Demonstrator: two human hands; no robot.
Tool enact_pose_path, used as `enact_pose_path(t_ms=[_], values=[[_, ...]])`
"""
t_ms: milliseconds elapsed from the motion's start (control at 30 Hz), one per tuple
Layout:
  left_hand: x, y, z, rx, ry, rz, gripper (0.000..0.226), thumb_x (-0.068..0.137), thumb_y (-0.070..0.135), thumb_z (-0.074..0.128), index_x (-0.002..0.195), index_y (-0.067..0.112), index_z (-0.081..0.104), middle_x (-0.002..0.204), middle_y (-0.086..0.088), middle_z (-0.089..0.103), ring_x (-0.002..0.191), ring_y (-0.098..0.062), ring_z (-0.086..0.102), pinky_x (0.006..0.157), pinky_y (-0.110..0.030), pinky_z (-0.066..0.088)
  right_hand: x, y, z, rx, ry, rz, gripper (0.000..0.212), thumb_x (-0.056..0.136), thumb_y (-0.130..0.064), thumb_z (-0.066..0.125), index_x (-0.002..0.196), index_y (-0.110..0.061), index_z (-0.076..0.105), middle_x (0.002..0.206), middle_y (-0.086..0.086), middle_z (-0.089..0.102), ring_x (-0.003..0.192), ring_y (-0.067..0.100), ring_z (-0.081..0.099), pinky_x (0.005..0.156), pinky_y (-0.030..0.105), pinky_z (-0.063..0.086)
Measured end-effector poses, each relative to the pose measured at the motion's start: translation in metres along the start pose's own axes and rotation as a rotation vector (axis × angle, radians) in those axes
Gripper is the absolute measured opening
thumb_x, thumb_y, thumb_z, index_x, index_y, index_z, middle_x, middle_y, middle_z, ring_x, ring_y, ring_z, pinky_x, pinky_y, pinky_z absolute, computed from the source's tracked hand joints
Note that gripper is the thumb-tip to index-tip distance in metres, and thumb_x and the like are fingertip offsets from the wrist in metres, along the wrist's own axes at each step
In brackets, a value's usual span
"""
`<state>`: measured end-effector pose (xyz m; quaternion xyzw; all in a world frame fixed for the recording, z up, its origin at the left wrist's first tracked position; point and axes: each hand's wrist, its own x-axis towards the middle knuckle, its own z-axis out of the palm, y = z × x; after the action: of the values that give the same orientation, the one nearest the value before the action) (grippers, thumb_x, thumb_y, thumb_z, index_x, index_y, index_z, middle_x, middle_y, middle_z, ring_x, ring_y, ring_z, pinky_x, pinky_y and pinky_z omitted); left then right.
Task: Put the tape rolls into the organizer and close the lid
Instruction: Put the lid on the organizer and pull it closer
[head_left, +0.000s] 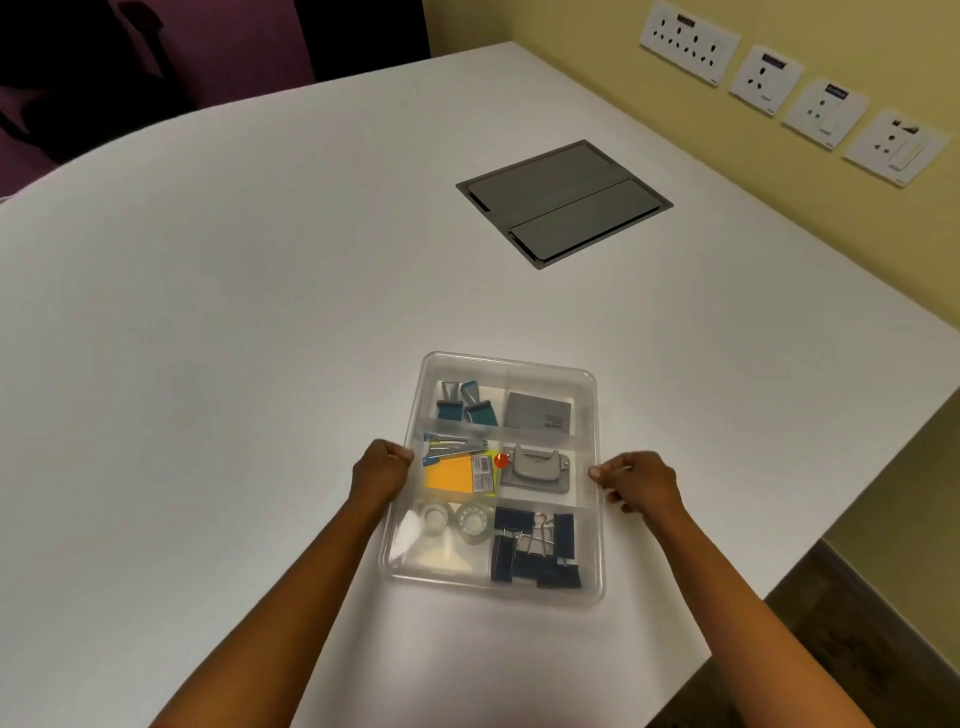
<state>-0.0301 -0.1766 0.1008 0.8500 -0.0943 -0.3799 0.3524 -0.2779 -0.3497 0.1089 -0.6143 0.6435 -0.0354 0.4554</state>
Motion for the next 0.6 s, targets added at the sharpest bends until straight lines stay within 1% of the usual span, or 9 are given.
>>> enact_pose_path(t_ms=[67,133,200,300,367,433,500,533,600], values=[[0.016,0.019,0.002,0.018,0.001,0.027,0.03,0.096,0.021,0.052,0.115,-0.001,0.056,0.122,-0.021,0.061,0.114,-0.037,0.057,0.096,-0.042,0.047,0.02,-0.017,-0.002,0.019,0.012,-0.018,0.021,0.078,-0.027,0.077,0.075,-0.01,0.065,0.078,0.011,0.068,0.068,0.023,0.065,0.071,0.035,0.056],[0.036,0.038,0.003,0.009,-0.013,0.031,0.032,0.095,0.024,0.054,0.114,-0.001,0.057,0.122,-0.023,0.061,0.114,-0.039,0.057,0.1,-0.045,0.049,0.039,-0.034,-0.004,0.075,0.016,-0.014,0.021,0.077,-0.023,0.077,0.08,-0.006,0.065,0.08,0.013,0.068,0.066,0.021,0.063,0.069,0.034,0.057],[0.056,0.056,0.002,-0.005,-0.049,0.012,0.037,0.095,0.027,0.055,0.116,-0.003,0.058,0.124,-0.025,0.061,0.114,-0.041,0.058,0.102,-0.049,0.048,0.057,-0.048,-0.007,0.163,0.01,0.012,0.02,0.076,-0.018,0.079,0.08,-0.004,0.065,0.084,0.017,0.068,0.068,0.023,0.062,0.067,0.032,0.057],[0.081,0.081,0.002,-0.061,-0.116,-0.037,0.047,0.095,0.029,0.054,0.126,-0.006,0.053,0.131,-0.024,0.057,0.117,-0.041,0.056,0.099,-0.045,0.048,0.078,-0.065,-0.01,0.327,-0.05,0.084,0.019,0.074,-0.011,0.08,0.078,-0.001,0.065,0.09,0.022,0.065,0.077,0.029,0.061,0.072,0.037,0.056],[0.092,0.094,0.003,-0.067,-0.145,-0.052,0.051,0.094,0.031,0.055,0.13,-0.006,0.049,0.134,-0.023,0.055,0.121,-0.04,0.054,0.098,-0.043,0.047,0.086,-0.073,-0.012,0.388,-0.092,0.144,0.021,0.076,-0.01,0.078,0.085,0.002,0.063,0.088,0.018,0.063,0.076,0.027,0.06,0.068,0.034,0.054],[0.101,0.103,0.003,-0.063,-0.166,-0.061,0.053,0.094,0.031,0.055,0.131,-0.006,0.047,0.136,-0.022,0.053,0.121,-0.038,0.054,0.099,-0.043,0.046,0.089,-0.078,-0.013,0.415,-0.134,0.192,0.021,0.08,-0.014,0.075,0.087,0.0,0.061,0.08,0.012,0.062,0.068,0.021,0.058,0.057,0.029,0.054],[0.109,0.107,0.005,-0.05,-0.181,-0.065,0.051,0.094,0.03,0.055,0.13,-0.005,0.047,0.134,-0.021,0.053,0.114,-0.036,0.055,0.1,-0.042,0.046,0.093,-0.078,-0.012,0.422,-0.166,0.207,0.02,0.082,-0.018,0.074,0.086,-0.003,0.061,0.075,0.008,0.061,0.064,0.018,0.057,0.048,0.025,0.051],[0.113,0.108,0.006,-0.037,-0.18,-0.072,0.047,0.094,0.029,0.055,0.127,-0.004,0.048,0.132,-0.02,0.054,0.108,-0.033,0.055,0.099,-0.042,0.047,0.095,-0.077,-0.012,0.424,-0.173,0.216,0.019,0.082,-0.019,0.073,0.085,-0.004,0.061,0.075,0.007,0.061,0.064,0.017,0.057,0.049,0.025,0.051],[0.118,0.11,0.009,-0.012,-0.17,-0.102,0.033,0.095,0.027,0.053,0.113,0.0,0.048,0.123,-0.019,0.055,0.099,-0.029,0.052,0.097,-0.04,0.048,0.1,-0.074,-0.011,0.425,-0.184,0.24,0.02,0.082,-0.02,0.073,0.083,-0.005,0.06,0.076,0.007,0.06,0.065,0.019,0.057,0.056,0.028,0.052]])
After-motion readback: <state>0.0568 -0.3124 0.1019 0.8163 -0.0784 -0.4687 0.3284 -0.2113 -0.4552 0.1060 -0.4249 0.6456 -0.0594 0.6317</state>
